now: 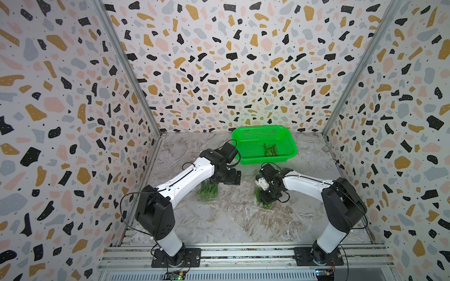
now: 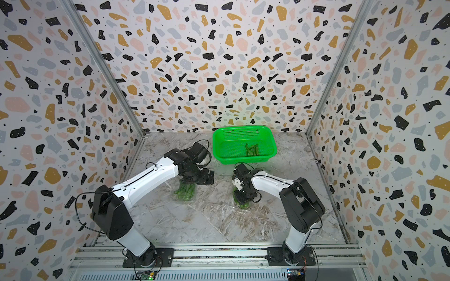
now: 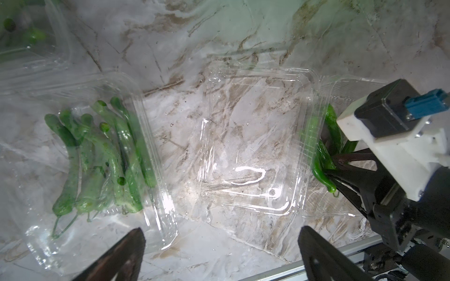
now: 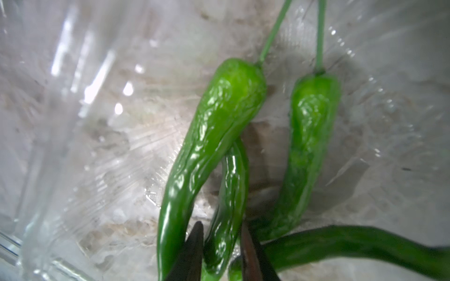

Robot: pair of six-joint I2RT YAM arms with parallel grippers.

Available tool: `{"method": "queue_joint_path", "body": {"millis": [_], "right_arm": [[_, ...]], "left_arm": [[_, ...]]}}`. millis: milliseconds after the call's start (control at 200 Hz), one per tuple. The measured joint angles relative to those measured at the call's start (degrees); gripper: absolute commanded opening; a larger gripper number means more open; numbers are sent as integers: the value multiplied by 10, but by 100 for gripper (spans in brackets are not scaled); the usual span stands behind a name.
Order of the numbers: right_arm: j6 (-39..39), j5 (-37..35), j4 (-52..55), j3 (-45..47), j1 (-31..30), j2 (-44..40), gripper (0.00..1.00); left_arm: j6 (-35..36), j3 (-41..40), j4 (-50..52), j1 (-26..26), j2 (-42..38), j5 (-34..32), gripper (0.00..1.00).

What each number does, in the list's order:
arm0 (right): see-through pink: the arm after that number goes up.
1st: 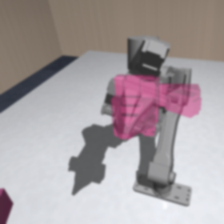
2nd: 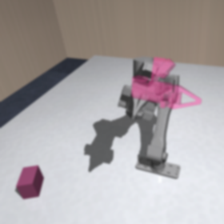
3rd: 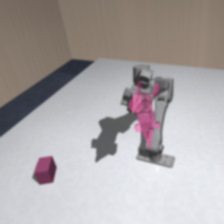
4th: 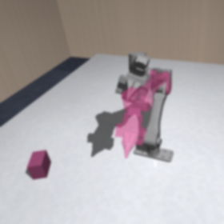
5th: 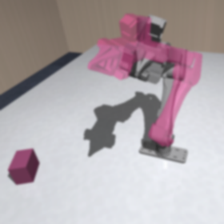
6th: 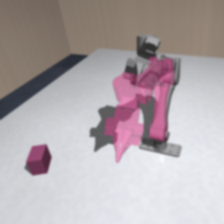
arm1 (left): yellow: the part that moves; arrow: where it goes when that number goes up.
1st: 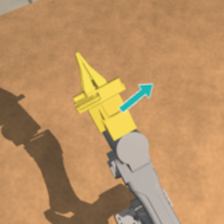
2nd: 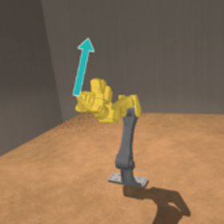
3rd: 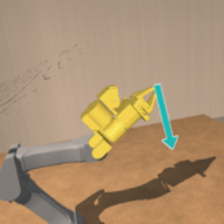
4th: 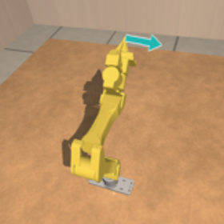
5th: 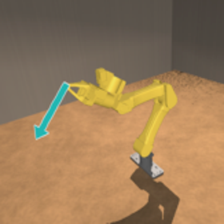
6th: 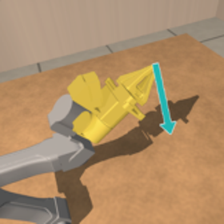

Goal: Take small green peppers out of containers
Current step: Pick up the green pepper from the packing box.

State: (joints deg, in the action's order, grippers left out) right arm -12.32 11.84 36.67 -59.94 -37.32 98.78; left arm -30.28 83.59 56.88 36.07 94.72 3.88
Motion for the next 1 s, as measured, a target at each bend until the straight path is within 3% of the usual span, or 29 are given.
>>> {"method": "queue_joint_path", "body": {"millis": [125, 390, 676, 996], "right_arm": [[-5, -5, -1, 2, -2, -2, 6], [-18, -14, 37, -27, 4, -43, 4], [-33, -9, 90, -137, 54, -115, 3], [-37, 11, 106, -296, 133, -91, 3]], "left_arm": [[0, 0, 0, 0, 0, 0, 99], [0, 1, 1, 0, 0, 0, 99], [12, 51, 10, 0, 4, -1, 99], [18, 72, 24, -8, 4, -14, 100]]}}
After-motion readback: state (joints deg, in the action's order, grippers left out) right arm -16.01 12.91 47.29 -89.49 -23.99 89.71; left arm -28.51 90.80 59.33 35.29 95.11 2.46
